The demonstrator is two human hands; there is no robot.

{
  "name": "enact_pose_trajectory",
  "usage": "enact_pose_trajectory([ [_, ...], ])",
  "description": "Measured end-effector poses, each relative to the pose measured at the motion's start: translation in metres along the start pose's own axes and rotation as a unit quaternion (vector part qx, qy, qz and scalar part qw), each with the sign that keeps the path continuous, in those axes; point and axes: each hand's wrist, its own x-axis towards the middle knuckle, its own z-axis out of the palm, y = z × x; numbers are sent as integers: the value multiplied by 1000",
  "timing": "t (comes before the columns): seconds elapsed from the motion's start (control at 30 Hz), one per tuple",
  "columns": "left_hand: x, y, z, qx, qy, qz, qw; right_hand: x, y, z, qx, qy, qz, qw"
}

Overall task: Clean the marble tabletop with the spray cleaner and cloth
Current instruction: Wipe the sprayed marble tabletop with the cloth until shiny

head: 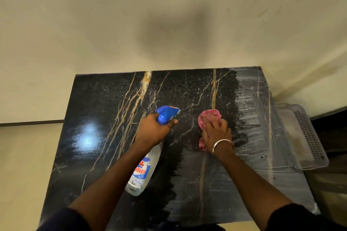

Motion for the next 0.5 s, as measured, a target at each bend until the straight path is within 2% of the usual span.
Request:
enact_pose_trajectory([
  [0.13, -4, 0, -5, -9, -9, 6, 1000, -2, -12, -3, 36, -4, 164, 986],
  [0.23, -9, -5, -7, -7, -15, 2, 1000, -3, -49, -3, 55, -14, 193, 979],
  [0.37, -17, -15, -8, -5, -14, -6, 1000, -23, -104, 8, 20, -41, 41, 998],
  [0.5, -27, -24, -9, 1, -11, 2, 1000, -50, -131, 21, 1, -49, -105, 993],
])
